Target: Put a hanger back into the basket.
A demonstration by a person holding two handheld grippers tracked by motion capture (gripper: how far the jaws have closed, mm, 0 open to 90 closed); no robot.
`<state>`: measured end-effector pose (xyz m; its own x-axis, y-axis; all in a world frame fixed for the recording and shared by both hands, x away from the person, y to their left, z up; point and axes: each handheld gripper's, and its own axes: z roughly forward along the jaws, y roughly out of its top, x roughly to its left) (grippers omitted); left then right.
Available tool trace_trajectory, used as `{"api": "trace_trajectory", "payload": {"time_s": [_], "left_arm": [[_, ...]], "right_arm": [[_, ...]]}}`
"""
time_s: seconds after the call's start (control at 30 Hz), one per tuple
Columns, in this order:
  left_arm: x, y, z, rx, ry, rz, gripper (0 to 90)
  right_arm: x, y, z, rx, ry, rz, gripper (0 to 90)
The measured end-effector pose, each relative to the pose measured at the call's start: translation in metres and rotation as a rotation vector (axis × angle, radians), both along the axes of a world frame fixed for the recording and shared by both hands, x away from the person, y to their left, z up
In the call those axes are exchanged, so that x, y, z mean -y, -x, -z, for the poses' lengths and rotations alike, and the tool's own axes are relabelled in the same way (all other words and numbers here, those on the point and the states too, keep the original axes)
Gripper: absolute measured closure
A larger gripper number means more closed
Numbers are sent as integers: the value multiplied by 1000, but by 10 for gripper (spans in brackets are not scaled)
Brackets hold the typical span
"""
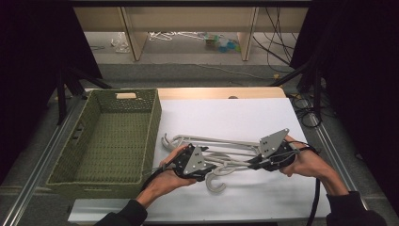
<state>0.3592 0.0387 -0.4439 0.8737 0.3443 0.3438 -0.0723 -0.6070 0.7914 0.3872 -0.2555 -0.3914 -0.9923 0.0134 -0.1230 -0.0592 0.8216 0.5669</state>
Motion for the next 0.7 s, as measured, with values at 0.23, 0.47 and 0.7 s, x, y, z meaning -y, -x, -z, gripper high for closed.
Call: {"api": "trace_trajectory", "payload": {"time_s": [0.23,0.47,0.7], "left_arm": [[15,-8,0,41,-87,106,539],[22,-11,-9,130,-176,199,738],[22,-10,-29,121,-138,212,790]], "right_arm": [[5,2,-2,-6,1,-7,818],[9,0,-2,2,-9,-7,816],[15,-2,-14,68,-65,90,645]]}}
